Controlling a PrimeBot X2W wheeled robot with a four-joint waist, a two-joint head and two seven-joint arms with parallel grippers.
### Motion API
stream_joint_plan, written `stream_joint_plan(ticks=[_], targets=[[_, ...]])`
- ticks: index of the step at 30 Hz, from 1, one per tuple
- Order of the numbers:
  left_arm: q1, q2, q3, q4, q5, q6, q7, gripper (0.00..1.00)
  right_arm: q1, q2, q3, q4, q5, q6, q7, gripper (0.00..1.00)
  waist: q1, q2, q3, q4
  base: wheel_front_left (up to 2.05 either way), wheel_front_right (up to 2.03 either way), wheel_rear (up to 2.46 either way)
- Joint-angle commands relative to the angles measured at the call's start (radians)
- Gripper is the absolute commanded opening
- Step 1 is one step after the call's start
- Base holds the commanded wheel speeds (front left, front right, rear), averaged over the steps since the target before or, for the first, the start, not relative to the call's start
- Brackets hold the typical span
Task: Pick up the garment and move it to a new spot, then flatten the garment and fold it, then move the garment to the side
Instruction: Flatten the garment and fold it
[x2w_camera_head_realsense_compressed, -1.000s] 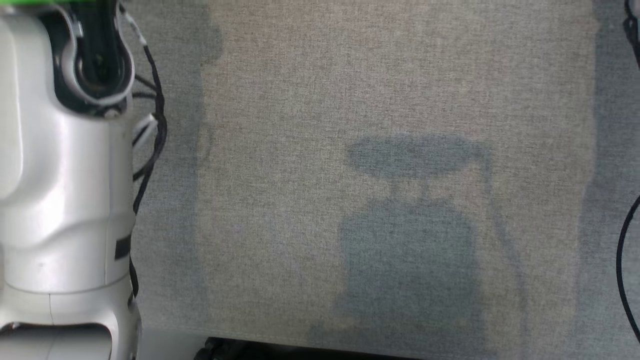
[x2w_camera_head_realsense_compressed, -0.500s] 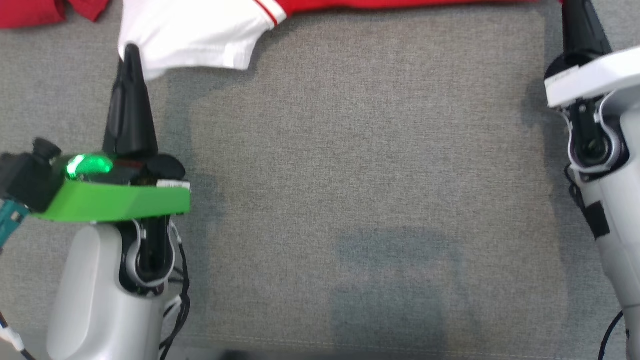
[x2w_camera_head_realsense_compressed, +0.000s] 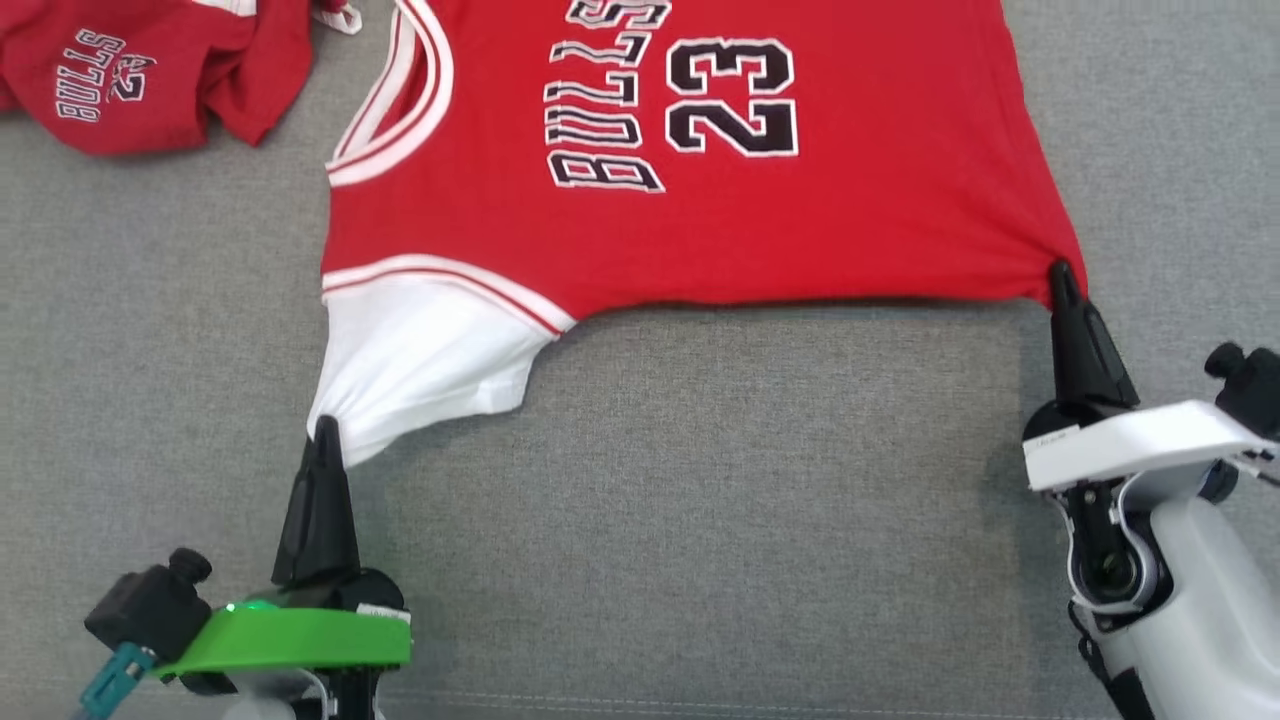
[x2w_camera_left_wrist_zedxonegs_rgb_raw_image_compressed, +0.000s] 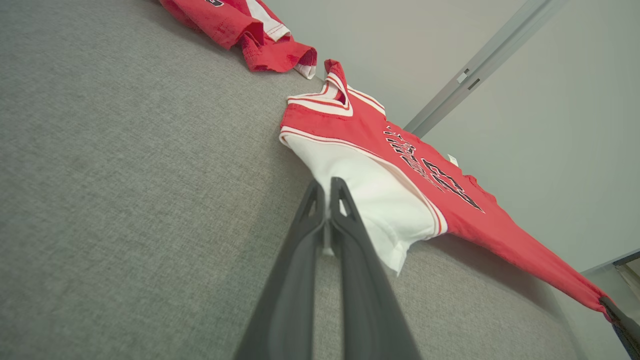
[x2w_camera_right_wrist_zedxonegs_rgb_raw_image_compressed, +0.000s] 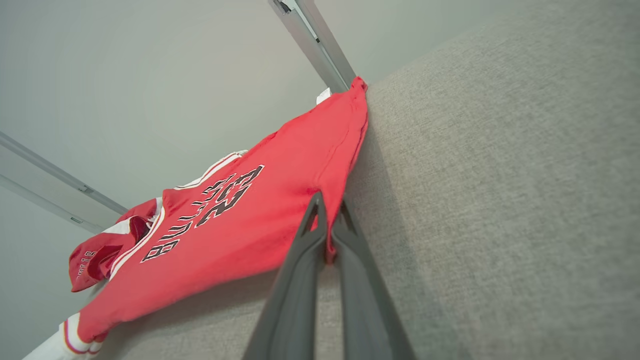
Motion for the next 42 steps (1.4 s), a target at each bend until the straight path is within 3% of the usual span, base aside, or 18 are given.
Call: stream_joint_plan(ticks=[1, 11, 24, 42], targets=[[0.021, -0.002, -0.001, 0.0, -0.003, -0.002, -0.004, 0.0, 0.021, 0.0, -0.009, -0.008, -0.01, -0.001, -0.006, 0.0, 0.0001, 0.0066, -0.063, -0.014, 0.0, 0.0, 0.0], [0.177, 0.019, 0.019, -0.036, -0.06, -0.008, -0.002, 0.0, 0.236, 0.094, -0.03, -0.104, -0.053, -0.001, -0.008, 0.0, 0.0001, 0.0066, -0.158, -0.054, 0.0, 0.0, 0.0], [0.344, 0.04, 0.015, -0.092, -0.148, -0.008, -0.002, 0.0, 0.402, 0.132, -0.055, -0.126, -0.058, -0.001, 0.014, 0.0, 0.0001, 0.0066, -0.195, -0.07, 0.0, 0.0, 0.0], [0.18, 0.044, -0.041, -0.021, -0.095, -0.008, -0.002, 0.0, 0.348, 0.149, -0.033, -0.024, -0.013, -0.001, 0.041, 0.0, 0.0001, 0.0066, -0.243, -0.074, 0.0, 0.0, 0.0]])
